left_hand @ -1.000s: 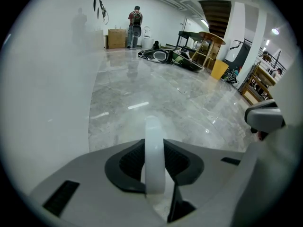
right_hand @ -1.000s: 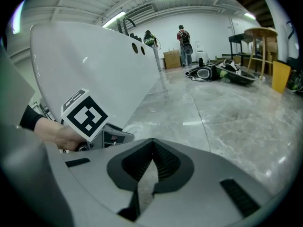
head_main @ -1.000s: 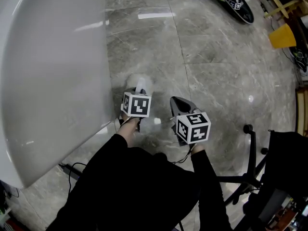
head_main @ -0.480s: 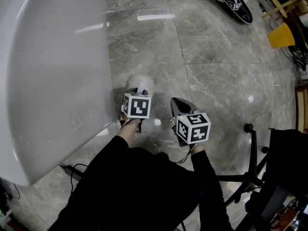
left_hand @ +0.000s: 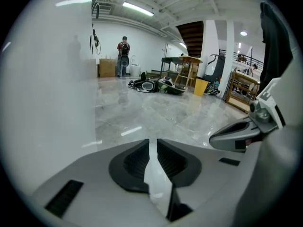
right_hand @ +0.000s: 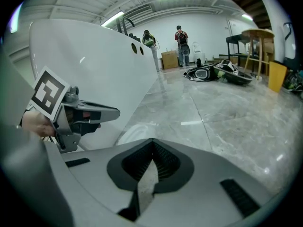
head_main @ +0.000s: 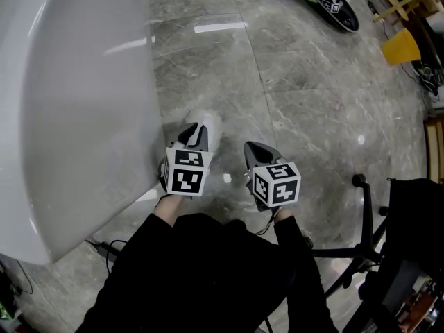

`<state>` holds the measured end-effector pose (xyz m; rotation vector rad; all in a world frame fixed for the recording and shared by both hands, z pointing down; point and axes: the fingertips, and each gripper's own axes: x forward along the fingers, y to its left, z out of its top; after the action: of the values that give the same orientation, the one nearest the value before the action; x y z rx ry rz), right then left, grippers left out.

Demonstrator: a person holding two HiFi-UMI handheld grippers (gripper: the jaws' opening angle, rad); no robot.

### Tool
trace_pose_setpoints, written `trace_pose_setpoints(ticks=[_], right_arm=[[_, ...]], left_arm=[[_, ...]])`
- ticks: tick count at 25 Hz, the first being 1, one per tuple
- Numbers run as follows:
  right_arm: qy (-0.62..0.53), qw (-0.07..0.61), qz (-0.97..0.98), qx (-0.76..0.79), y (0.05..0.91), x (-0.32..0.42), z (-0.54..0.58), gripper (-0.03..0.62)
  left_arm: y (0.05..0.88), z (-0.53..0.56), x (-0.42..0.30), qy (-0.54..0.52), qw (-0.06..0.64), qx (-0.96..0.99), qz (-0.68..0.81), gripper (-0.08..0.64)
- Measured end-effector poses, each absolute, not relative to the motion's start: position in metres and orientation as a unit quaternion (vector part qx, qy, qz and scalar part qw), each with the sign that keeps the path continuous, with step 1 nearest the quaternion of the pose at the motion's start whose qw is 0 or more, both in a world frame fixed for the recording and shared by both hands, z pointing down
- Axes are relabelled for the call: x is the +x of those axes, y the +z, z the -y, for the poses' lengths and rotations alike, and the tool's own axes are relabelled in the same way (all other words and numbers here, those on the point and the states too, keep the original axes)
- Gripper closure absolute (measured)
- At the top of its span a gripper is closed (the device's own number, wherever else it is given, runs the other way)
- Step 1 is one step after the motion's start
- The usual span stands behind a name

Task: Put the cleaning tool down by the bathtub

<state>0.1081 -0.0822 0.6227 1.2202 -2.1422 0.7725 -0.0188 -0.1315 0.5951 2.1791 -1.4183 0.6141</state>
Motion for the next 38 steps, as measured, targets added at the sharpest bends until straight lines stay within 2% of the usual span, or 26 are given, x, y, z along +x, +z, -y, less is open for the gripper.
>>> trace_pose_setpoints(ticks=[8, 22, 38], right_arm=[[0.283, 0.272, 0.798, 0.458, 0.619, 0.103, 0.079, 0.592], [0.286, 0.268, 0.792, 0.469, 0.614, 0.108, 0.075, 0.592], [0.279, 0.273, 0.793, 0.468, 0.608, 0.114, 0.073, 0.592]], left_arm=[[0.564, 0.13, -0.008, 0.19, 0.208, 0.827, 0.486, 0.549], [0.535, 0.112, 0.005, 0.164, 0.217, 0.854, 0.443, 0.552], [0.522, 0.081, 0.01, 0.184, 0.229, 0.859, 0.419, 0.552]])
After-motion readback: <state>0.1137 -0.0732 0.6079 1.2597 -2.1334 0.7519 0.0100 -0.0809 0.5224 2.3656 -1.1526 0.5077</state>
